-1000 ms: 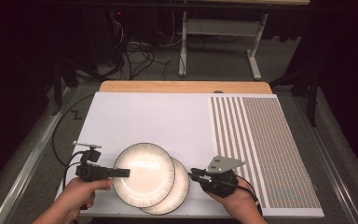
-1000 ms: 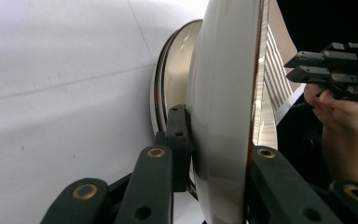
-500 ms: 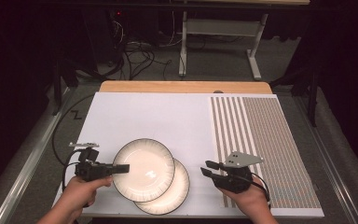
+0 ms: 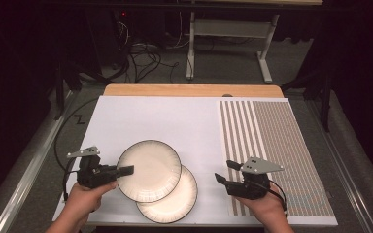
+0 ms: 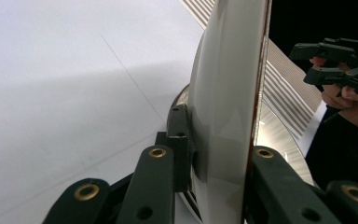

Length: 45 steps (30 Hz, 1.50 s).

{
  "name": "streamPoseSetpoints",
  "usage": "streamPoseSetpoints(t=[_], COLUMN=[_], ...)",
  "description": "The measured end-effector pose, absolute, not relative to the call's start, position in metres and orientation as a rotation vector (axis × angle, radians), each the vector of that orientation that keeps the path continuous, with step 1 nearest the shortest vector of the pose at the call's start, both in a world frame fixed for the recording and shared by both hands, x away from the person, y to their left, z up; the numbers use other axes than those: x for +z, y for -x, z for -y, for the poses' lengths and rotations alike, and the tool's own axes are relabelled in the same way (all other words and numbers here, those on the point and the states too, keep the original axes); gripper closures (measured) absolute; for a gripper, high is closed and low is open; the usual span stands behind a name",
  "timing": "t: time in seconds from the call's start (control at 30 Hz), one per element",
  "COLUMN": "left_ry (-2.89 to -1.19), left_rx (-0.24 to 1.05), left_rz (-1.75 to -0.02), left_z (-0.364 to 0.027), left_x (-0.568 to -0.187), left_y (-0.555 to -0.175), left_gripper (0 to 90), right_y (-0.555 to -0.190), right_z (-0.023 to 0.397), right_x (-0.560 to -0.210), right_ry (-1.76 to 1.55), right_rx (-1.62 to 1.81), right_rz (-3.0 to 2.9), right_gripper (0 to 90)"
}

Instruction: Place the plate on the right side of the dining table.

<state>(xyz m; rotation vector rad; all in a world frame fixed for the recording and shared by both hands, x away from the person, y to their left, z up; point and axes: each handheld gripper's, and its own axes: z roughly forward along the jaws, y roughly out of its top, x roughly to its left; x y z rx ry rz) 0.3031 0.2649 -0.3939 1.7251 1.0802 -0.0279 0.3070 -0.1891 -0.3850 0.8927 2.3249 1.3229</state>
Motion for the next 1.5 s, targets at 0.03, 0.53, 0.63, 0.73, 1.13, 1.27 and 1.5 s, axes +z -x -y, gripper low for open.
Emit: streamPoseSetpoints(t=[0.03, 0.53, 0.63, 0.73, 1.13, 1.27, 1.5], left_ry=[-1.722, -1.696, -1.701, -1.698, -1.704, -1.708, -1.718], left_rx=[-0.016, 0.151, 0.186, 0.207, 0.309, 0.318, 0.335], left_rz=[-1.071, -0.947, -0.903, -0.899, -0.841, -0.832, -0.801], left_z=[-0.265, -0.26, -0.259, -0.26, -0.254, -0.254, -0.253], left_x=[-0.394, -0.398, -0.398, -0.398, -0.399, -0.399, -0.399], left_y=[-0.303, -0.286, -0.283, -0.282, -0.276, -0.276, -0.275], left_gripper=[78.6, 78.5, 78.4, 78.2, 78.2, 78.0, 77.8], right_y=[-0.308, -0.307, -0.306, -0.305, -0.303, -0.302, -0.303], right_z=[0.19, 0.205, 0.21, 0.215, 0.218, 0.217, 0.209], right_x=[-0.385, -0.384, -0.384, -0.383, -0.385, -0.384, -0.385], right_ry=[-0.9, -0.949, -0.956, -0.956, -0.954, -0.952, -0.965], right_rx=[1.327, 1.318, 1.319, 1.32, 1.318, 1.326, 1.356], right_rz=[-2.319, -2.236, -2.21, -2.183, -2.156, -2.142, -2.152], right_gripper=[37.4, 20.0, 16.0, 10.5, 1.1, 1.0, 1.1])
